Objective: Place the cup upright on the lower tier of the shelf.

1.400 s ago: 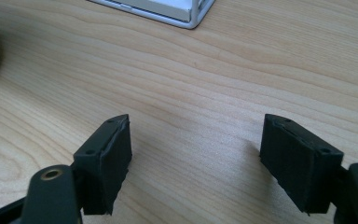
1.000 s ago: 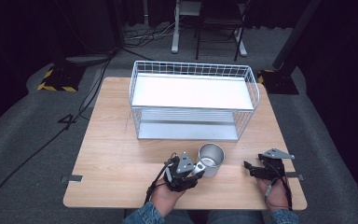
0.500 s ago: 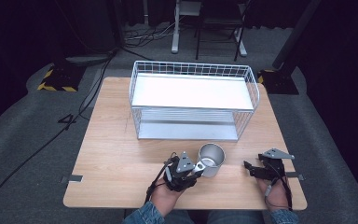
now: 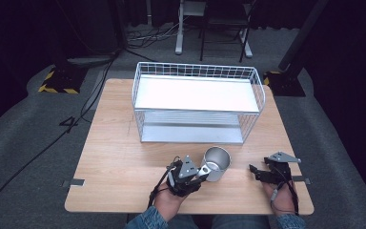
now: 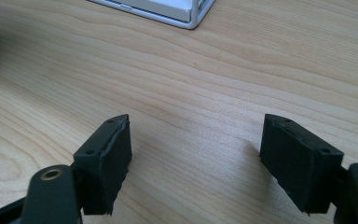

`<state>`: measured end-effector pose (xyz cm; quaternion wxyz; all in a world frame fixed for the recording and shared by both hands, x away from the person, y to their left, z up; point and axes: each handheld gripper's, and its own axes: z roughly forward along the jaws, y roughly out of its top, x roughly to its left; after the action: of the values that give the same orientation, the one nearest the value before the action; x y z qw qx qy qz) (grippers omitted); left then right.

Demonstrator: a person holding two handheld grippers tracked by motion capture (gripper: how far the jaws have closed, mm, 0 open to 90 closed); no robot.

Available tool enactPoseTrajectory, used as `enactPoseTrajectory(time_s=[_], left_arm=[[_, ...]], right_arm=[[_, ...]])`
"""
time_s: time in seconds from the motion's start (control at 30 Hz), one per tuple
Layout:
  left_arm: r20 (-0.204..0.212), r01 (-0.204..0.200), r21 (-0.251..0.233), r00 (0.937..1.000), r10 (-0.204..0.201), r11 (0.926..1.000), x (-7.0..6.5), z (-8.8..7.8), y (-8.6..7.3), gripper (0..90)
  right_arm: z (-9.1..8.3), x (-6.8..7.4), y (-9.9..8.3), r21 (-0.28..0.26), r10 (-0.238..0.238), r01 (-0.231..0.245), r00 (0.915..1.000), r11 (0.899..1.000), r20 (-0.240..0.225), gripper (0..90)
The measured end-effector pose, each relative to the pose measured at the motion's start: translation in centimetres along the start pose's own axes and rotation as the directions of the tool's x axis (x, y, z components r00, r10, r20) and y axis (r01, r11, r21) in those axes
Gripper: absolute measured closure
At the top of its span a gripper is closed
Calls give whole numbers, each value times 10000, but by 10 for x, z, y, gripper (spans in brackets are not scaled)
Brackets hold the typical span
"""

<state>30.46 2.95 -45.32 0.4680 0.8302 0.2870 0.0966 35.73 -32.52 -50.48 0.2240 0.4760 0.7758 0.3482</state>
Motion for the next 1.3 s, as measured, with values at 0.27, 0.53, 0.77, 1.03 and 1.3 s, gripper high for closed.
enactPoseTrajectory(time_s=[0.27,0.53,0.77,1.03,1.3], left_arm=[[-34,9,-260,10000,-10,9997,2,-8,5,715],[-147,221,-650,9996,-231,9976,14,-22,11,715],[-258,391,-944,9988,-418,9948,22,-31,17,715],[-564,604,-1202,9961,-676,9909,38,-38,21,715],[-927,896,-1399,9903,-1032,9861,59,-38,25,714]], right_arm=[[0,0,0,-6,-11,11,10000,10000,11,252],[0,0,0,-5,-8,8,10000,10000,10,252],[0,0,0,-5,-7,7,10000,10000,12,252],[0,0,0,18,104,-104,9999,9999,17,252],[0,0,0,9,114,-114,9999,9999,27,252]])
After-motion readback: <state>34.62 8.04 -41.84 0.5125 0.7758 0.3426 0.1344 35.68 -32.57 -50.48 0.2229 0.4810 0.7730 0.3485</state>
